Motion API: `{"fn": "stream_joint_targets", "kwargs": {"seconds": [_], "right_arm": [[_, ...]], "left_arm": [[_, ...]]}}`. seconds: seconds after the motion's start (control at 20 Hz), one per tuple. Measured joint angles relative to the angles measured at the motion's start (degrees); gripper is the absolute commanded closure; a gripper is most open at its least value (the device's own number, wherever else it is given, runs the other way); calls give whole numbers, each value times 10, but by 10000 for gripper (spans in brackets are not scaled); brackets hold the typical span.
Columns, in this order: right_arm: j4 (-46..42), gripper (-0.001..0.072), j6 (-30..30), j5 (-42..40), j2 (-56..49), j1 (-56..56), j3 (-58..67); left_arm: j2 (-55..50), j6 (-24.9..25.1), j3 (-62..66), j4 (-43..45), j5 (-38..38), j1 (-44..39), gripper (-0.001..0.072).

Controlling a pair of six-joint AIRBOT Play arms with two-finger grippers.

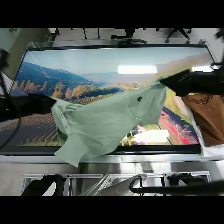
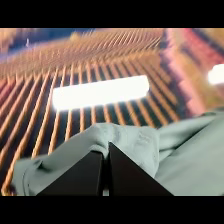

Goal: Fold the shirts.

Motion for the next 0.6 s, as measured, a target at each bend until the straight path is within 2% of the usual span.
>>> {"fn": "stream_joint_targets", "kwargs": {"seconds": [0.15, 0.3, 0.6], "right_arm": [[-22, 688, 7, -18, -54, 0, -75], [-31, 688, 7, -38, -122, 0, -118], [-37, 682, 0, -92, -229, 0, -141]], "left_arm": [[-37, 34, -128, -43, 61, 17, 698], [-108, 80, -205, -97, 120, 23, 699], [-263, 129, -185, -138, 156, 27, 698]]}}
